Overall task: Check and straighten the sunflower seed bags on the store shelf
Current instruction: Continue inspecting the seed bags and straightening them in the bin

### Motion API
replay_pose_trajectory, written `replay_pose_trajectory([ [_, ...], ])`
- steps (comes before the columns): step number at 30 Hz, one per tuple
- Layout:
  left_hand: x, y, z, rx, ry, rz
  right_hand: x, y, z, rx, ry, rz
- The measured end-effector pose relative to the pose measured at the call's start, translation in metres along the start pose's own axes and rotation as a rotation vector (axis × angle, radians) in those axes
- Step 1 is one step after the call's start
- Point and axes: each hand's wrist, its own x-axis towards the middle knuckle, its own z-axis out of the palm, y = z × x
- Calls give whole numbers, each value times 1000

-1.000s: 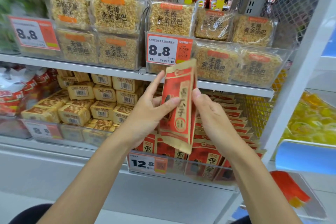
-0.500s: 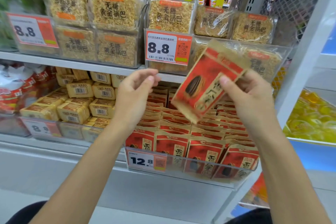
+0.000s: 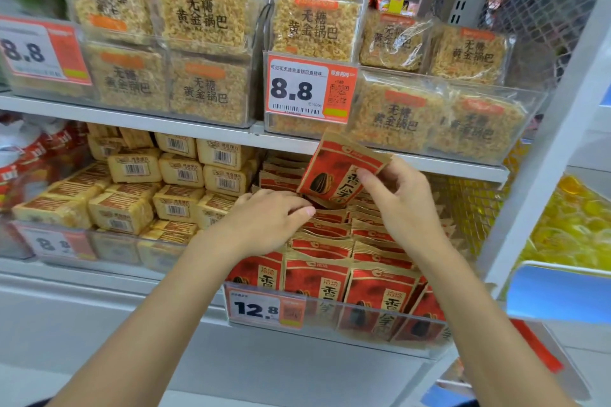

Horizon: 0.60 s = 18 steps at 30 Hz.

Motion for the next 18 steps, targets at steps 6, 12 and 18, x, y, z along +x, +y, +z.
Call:
replay_pose_trajectory([
  [6, -1, -1, 0, -50, 15, -13, 6, 13, 2, -164, -204, 119],
  [12, 0, -1, 0, -123, 113, -87, 17, 12, 0, -458, -439, 88],
  [18, 0, -3, -1, -92, 84, -131, 31, 22, 9, -539, -642, 81],
])
